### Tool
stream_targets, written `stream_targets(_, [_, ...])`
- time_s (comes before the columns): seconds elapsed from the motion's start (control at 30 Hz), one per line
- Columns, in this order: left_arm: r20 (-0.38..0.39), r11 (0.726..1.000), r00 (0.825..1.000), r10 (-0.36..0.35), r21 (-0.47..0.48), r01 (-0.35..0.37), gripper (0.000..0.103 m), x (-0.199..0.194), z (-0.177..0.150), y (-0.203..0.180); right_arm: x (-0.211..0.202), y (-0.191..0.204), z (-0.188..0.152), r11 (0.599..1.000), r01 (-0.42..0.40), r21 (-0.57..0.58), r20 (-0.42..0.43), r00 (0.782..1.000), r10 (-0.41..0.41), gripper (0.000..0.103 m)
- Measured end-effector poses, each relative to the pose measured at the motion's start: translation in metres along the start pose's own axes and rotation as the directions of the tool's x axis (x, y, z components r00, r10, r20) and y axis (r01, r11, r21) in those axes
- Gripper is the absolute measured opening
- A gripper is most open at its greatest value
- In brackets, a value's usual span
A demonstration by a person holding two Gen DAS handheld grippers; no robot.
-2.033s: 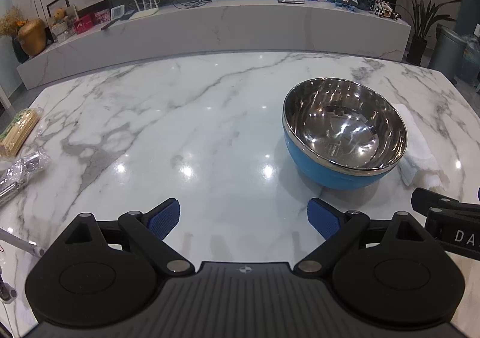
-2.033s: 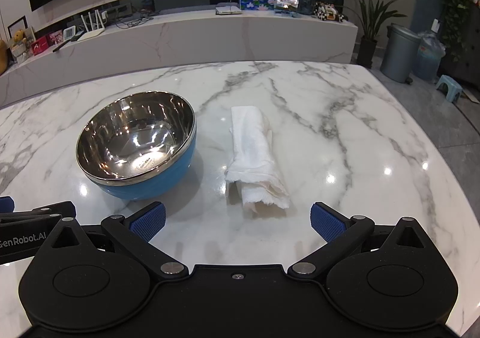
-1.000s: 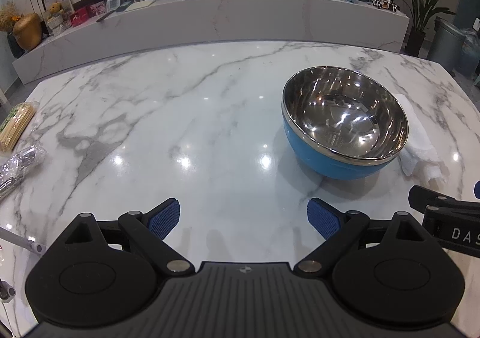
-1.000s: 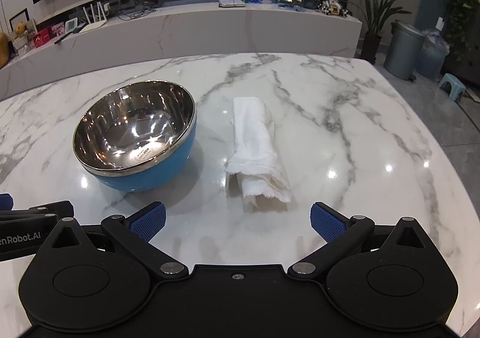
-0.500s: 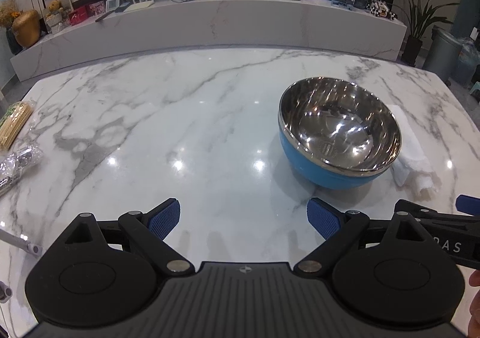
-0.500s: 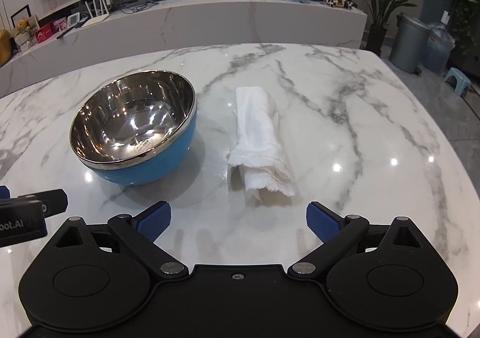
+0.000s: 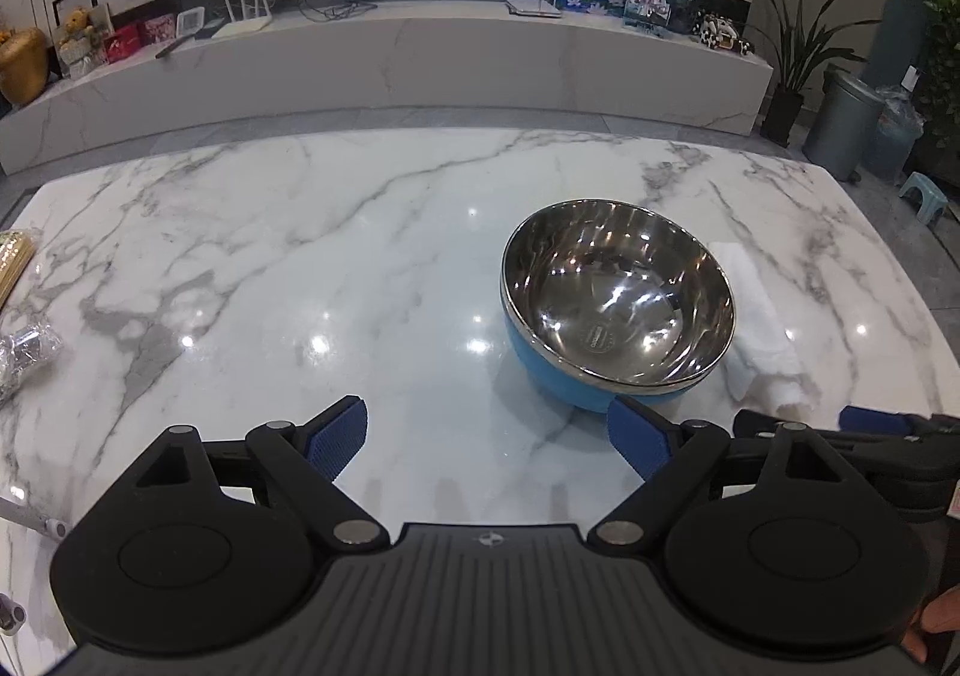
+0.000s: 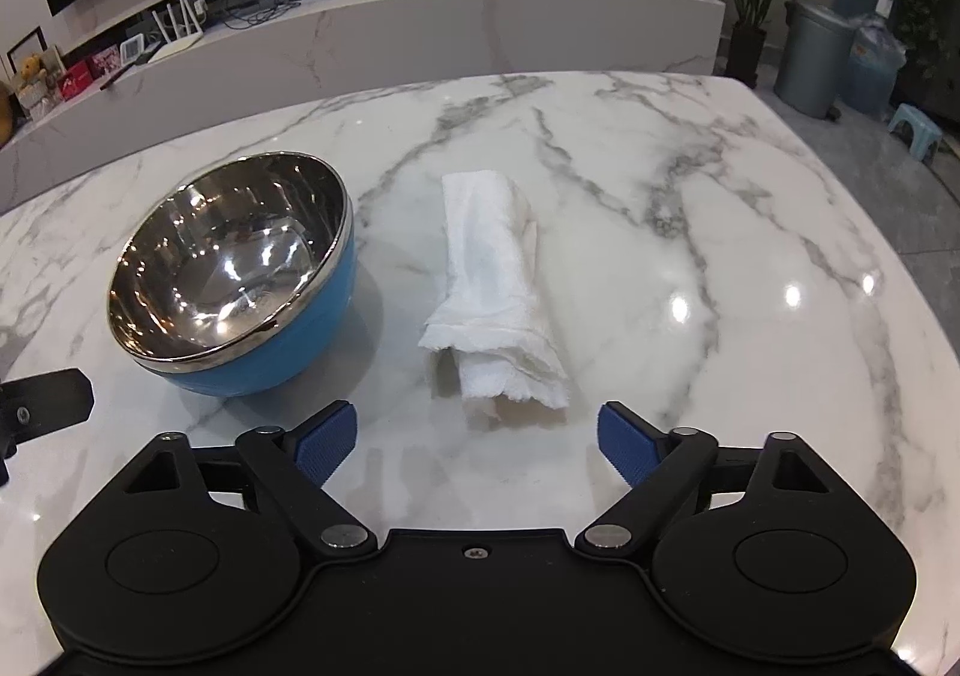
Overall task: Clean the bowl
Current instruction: 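Grasp the blue bowl rim with the left gripper while the right gripper approaches the white towel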
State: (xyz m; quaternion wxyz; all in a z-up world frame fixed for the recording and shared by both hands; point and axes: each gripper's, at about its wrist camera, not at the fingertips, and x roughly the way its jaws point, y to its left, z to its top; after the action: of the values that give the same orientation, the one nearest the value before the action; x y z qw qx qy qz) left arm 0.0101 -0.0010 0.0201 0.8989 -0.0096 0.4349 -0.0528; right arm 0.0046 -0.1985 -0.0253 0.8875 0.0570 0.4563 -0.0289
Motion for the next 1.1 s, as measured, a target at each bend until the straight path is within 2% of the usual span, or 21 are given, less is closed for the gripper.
stream_targets(0.2, [-0.018,0.999,0.999,-0.036,-0.009,0.036,0.081,0.000,0.015,-0.005,0.000,-0.001,0.003,1.000,-0.010,-0.017,-0.014,1.000,0.010,0.082])
stream_targets(0.43, [-0.040,0.999,0.999,-0.030,-0.018,0.029,0.079,0.011,0.034,-0.009,0.003,-0.004,0.010,0.999,-0.024,-0.038,-0.017,1.000,0.024,0.079])
stream_targets(0.53, [-0.076,0.999,0.997,-0.020,-0.052,0.016,0.070,0.025,0.035,-0.006,0.008,-0.003,0.020,0.998,-0.030,-0.051,-0.007,1.000,0.030,0.079])
stream_targets(0.67, [-0.109,0.995,0.993,-0.042,-0.096,0.032,0.065,0.039,0.034,-0.002,0.016,0.000,0.029,0.997,-0.039,-0.059,-0.008,0.999,0.039,0.076])
stream_targets(0.8, [-0.141,0.989,0.988,-0.066,-0.141,0.046,0.059,0.053,0.034,0.002,0.025,0.002,0.034,0.996,-0.047,-0.075,-0.017,0.999,0.046,0.066])
stream_targets(1.1, [-0.180,0.982,0.979,-0.098,-0.176,0.066,0.048,0.064,0.034,0.006,0.032,-0.001,0.039,0.995,-0.054,-0.089,-0.029,0.998,0.052,0.061])
